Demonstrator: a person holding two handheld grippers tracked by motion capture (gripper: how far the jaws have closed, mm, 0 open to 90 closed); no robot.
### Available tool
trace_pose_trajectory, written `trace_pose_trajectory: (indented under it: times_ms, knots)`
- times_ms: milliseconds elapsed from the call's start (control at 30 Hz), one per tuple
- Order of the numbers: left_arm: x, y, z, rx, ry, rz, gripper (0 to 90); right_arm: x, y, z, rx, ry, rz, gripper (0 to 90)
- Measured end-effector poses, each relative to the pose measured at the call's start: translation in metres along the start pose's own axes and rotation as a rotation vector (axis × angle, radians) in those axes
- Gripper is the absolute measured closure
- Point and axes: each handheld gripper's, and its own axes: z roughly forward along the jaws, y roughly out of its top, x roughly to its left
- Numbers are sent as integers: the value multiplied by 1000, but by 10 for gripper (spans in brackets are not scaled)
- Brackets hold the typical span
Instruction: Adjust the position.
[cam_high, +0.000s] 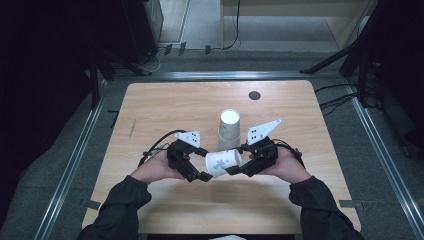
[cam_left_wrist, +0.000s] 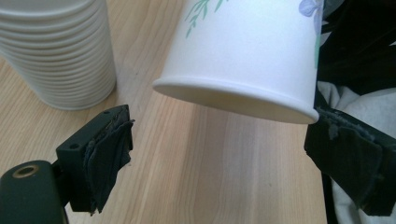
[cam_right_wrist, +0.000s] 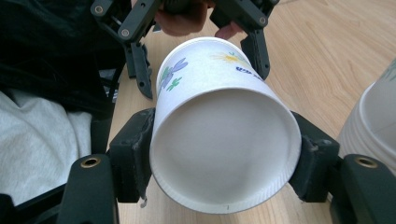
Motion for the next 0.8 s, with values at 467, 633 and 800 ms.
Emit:
trace_pose_trajectory:
  times_ms: [467,633,800]
  knots:
    - [-3,4,13,-70,-68,5,81,2,5,0,-30,35,7,342]
    - [-4,4,13,-101,-89,3,133,3,6,3,-33,52,7,342]
    - [-4,4,12,-109,-93,10,202,3,6,6,-26,57,8,342]
